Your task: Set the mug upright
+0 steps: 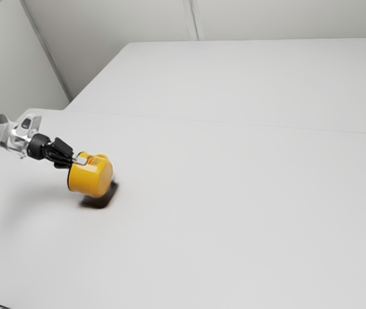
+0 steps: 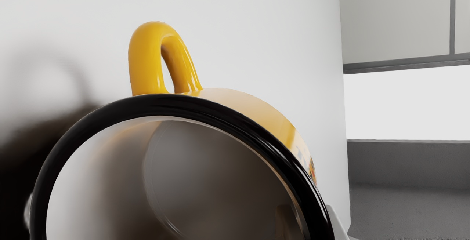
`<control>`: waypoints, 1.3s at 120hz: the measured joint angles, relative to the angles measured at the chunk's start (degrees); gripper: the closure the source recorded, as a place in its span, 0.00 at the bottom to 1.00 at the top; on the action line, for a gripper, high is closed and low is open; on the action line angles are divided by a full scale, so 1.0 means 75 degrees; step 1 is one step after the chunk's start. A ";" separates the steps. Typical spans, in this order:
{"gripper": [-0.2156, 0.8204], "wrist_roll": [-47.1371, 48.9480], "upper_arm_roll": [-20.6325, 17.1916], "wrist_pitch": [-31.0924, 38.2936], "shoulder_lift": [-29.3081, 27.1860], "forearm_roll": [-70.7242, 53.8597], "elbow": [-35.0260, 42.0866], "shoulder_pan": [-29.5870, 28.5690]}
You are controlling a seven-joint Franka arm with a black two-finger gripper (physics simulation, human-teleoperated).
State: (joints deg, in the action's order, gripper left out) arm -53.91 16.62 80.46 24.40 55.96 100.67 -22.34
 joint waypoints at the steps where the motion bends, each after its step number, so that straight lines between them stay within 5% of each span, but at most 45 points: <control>1: 0.93 -0.0004 -0.0002 0.0002 -0.0044 -0.0009 0.0009 0.0008; 21: 0.95 0.0061 -0.0109 0.0285 -0.0825 -0.0673 0.0057 0.0559; 74: 0.97 0.2011 -0.2066 0.3153 -0.2291 -0.5677 0.0991 0.1514; 118: 0.97 0.3775 -0.2549 0.5809 -0.2899 -0.7319 0.2897 0.1739; 156: 0.93 0.4888 -0.2820 0.7131 -0.2921 -0.7815 0.3830 0.1710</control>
State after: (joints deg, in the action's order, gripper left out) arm -17.25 -4.53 133.94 2.49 -2.65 129.39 -9.52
